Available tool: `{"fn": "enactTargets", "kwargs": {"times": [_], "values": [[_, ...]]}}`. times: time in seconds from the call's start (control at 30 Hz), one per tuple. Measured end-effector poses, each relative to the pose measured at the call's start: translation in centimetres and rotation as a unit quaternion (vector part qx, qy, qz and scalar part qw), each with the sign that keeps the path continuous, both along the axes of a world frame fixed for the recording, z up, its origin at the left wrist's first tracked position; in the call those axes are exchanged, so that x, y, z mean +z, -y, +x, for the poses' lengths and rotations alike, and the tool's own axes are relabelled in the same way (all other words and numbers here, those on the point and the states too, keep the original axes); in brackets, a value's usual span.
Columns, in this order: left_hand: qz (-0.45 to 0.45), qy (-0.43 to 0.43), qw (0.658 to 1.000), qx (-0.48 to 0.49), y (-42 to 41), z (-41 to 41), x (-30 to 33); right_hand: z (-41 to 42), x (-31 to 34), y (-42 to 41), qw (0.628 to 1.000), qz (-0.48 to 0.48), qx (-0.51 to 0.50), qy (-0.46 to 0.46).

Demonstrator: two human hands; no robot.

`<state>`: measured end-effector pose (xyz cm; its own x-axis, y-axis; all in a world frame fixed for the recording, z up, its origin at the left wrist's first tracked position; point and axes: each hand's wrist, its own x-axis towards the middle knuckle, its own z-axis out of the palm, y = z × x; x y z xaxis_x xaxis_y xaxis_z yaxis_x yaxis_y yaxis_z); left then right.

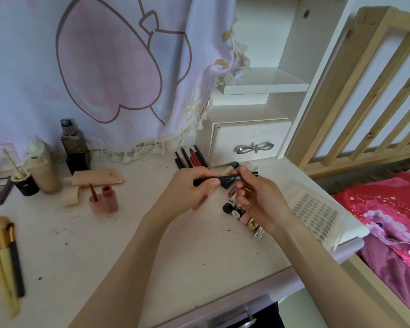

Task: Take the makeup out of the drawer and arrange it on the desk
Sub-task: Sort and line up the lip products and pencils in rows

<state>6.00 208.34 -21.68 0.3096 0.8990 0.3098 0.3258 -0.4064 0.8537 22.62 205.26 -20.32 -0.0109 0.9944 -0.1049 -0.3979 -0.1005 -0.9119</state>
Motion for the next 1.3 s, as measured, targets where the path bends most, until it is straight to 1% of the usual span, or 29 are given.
{"fn": "enactTargets", "kwargs": {"times": [0.07, 0.17, 0.27, 0.33, 0.43, 0.6, 0.73, 0.8, 0.87, 0.97, 1.03, 1.13, 1.2, 1.3], "values": [[0.035, -0.051, 0.998, 0.002, 0.2, 0.5, -0.1, -0.3, -0.1, 0.0, 1.0, -0.002, -0.001, 0.017], [0.067, -0.101, 0.993, -0.008, 0.5, 1.0, -0.6, -0.6, -0.3, 0.0, 0.998, 0.0, -0.012, 0.06], [0.086, -0.131, 0.988, -0.012, 0.5, 1.1, -0.8, -0.9, -0.3, 0.0, 0.992, 0.017, -0.021, 0.12], [0.101, -0.126, 0.987, 0.002, 0.5, 1.1, -0.9, -1.0, -0.2, -0.1, 0.989, 0.035, -0.016, 0.141], [0.112, -0.103, 0.988, 0.029, 0.5, 1.1, -0.8, -1.2, 0.1, -0.1, 0.988, 0.053, -0.002, 0.142], [0.107, -0.06, 0.992, 0.023, 0.8, 0.8, -0.2, -1.5, 0.2, -0.1, 0.988, 0.066, 0.009, 0.137], [0.07, -0.013, 0.997, 0.017, 0.8, 0.4, 0.1, -1.8, 0.4, -0.3, 0.99, 0.08, 0.014, 0.118], [0.067, -0.005, 0.998, 0.014, 0.7, 0.1, 0.2, -1.9, 0.6, -0.4, 0.99, 0.085, 0.017, 0.111], [0.047, -0.027, 0.998, 0.025, 0.6, -0.2, 0.2, -2.0, 0.8, -0.6, 0.99, 0.08, 0.012, 0.113], [-0.01, -0.067, 0.997, 0.03, 0.2, -0.8, 0.0, -2.1, 0.8, -0.8, 0.991, 0.063, 0.001, 0.122], [-0.056, -0.089, 0.994, 0.01, 0.0, -1.5, 0.1, -2.0, 0.8, -0.8, 0.99, 0.06, -0.032, 0.125], [-0.142, -0.107, 0.984, 0.0, -0.4, -2.6, 0.1, -1.5, 0.9, -1.0, 0.982, 0.068, -0.138, 0.11], [-0.162, -0.128, 0.978, 0.043, -1.0, -3.2, -0.3, -1.3, 0.9, -1.2, 0.977, 0.061, -0.185, 0.08], [-0.136, -0.155, 0.966, 0.155, -1.8, -3.7, -1.0, -1.9, 0.6, -1.5, 0.981, 0.046, -0.173, 0.075]]}}
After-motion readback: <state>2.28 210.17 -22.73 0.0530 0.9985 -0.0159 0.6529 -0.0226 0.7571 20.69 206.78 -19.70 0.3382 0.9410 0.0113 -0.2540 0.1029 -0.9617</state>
